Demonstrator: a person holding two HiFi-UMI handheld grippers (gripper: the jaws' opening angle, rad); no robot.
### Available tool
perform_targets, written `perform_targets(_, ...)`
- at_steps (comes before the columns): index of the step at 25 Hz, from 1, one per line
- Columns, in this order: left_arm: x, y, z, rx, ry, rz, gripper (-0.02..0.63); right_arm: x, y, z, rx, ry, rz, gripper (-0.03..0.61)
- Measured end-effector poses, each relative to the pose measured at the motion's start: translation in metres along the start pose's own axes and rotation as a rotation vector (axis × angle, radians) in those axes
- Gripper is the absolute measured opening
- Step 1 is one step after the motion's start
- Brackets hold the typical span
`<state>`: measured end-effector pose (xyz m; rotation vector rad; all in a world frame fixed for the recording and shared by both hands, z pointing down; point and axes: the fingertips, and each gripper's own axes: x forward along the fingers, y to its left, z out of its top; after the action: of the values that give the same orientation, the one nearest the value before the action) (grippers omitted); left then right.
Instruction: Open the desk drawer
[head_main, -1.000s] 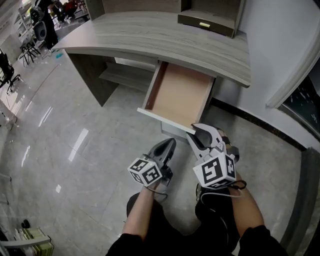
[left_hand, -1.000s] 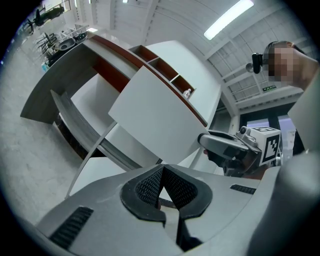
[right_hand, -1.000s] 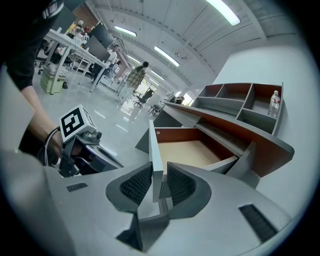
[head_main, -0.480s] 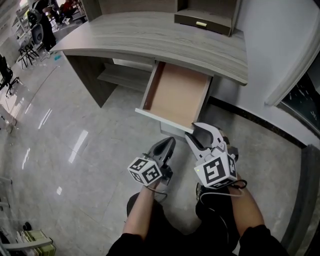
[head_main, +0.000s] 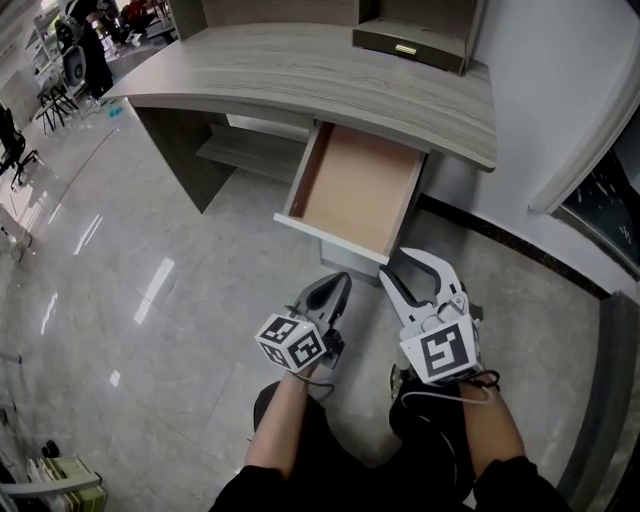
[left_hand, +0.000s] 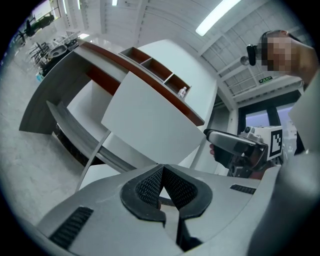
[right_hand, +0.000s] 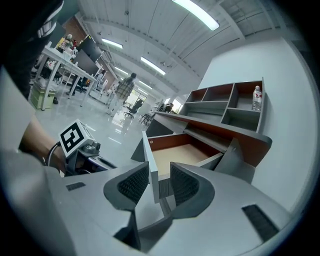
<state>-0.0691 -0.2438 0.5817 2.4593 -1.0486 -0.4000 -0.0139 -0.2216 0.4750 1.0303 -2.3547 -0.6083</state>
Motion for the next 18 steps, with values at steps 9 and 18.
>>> perform_targets(9,-0.007,-0.006,0.015,0.113,-0.005,0.06,0.003,-0.027,0.004,0.033,0.134,-0.208,-0.11,0.019)
perform_targets(18,-0.026,-0.01,0.04,0.298,-0.015,0.191,0.003,-0.004,0.043,0.046,0.332,-0.246,-0.094,0.017)
